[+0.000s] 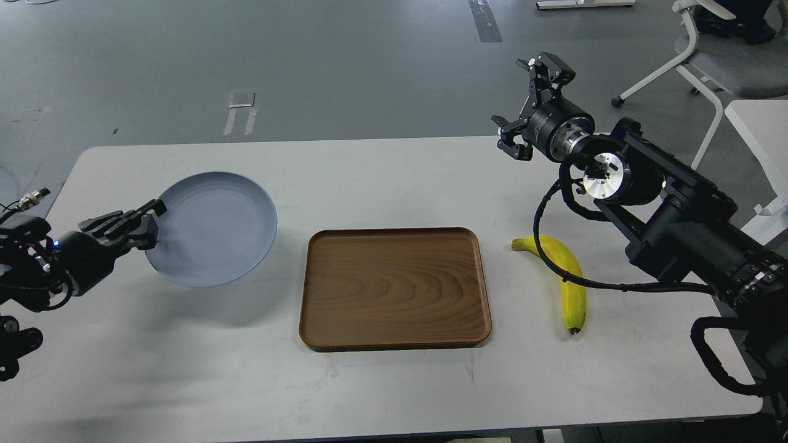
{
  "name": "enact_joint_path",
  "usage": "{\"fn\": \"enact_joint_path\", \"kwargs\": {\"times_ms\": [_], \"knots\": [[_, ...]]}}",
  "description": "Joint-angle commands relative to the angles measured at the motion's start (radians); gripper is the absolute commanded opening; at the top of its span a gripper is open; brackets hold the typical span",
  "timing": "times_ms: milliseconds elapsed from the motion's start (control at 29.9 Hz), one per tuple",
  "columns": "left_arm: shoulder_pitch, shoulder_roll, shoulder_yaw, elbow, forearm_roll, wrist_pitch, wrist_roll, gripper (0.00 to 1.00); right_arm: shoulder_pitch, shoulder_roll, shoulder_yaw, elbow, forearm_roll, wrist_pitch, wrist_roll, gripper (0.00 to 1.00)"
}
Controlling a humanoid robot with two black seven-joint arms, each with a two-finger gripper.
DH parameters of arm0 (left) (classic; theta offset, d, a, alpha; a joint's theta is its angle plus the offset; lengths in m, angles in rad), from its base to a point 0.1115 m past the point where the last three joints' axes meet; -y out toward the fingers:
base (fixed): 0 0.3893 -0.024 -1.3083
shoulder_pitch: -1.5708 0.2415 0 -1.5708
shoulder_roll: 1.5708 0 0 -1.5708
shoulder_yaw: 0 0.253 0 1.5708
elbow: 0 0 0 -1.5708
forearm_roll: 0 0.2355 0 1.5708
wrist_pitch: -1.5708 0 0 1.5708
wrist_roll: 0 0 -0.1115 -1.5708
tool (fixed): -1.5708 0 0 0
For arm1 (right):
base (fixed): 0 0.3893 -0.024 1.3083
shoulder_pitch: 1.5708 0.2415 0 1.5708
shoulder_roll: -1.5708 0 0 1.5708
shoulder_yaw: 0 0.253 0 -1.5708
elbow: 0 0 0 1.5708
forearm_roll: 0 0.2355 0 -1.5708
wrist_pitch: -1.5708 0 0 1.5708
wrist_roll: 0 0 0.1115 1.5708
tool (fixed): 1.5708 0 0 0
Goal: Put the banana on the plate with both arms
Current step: 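Grasp the plate rim with the left gripper and lift it, then carry the plate over the wooden tray and lower it down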
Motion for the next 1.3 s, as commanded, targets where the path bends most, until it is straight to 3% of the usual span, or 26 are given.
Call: {"fn": "enact_joint_path", "kwargs": {"times_ms": [0,67,134,334,568,1270], "knots": [[-0.089,-0.006,0.0,-0.056,0.058,-0.067,0.003,0.0,0.014,-0.007,0.0,-0.002,0.0,0.0,-0.001,1.0],[-0.112,-0.034,0.0,-0.07,0.099,-0.1,0.009,0.0,0.023,-0.007,0.002,-0.002,0.002,0.0,-0.002,1.0],[-0.121,-0.156,0.001,-0.064,0.138,-0.107,0.023,0.0,0.031,-0.007,0.006,-0.002,0.002,-0.003,-0.002,1.0],[-0.152,-0.344,0.022,-0.03,0.142,-0.129,0.067,0.0,0.043,-0.013,0.008,-0.002,0.002,-0.051,-0.002,1.0],[-0.167,-0.574,0.107,0.134,0.14,-0.13,0.078,0.0,0.046,-0.03,0.008,-0.002,0.002,-0.078,-0.002,1.0],[-0.147,-0.645,0.205,0.277,0.139,-0.129,0.077,0.0,0.043,-0.04,0.003,-0.016,0.002,-0.095,-0.005,1.0]]}}
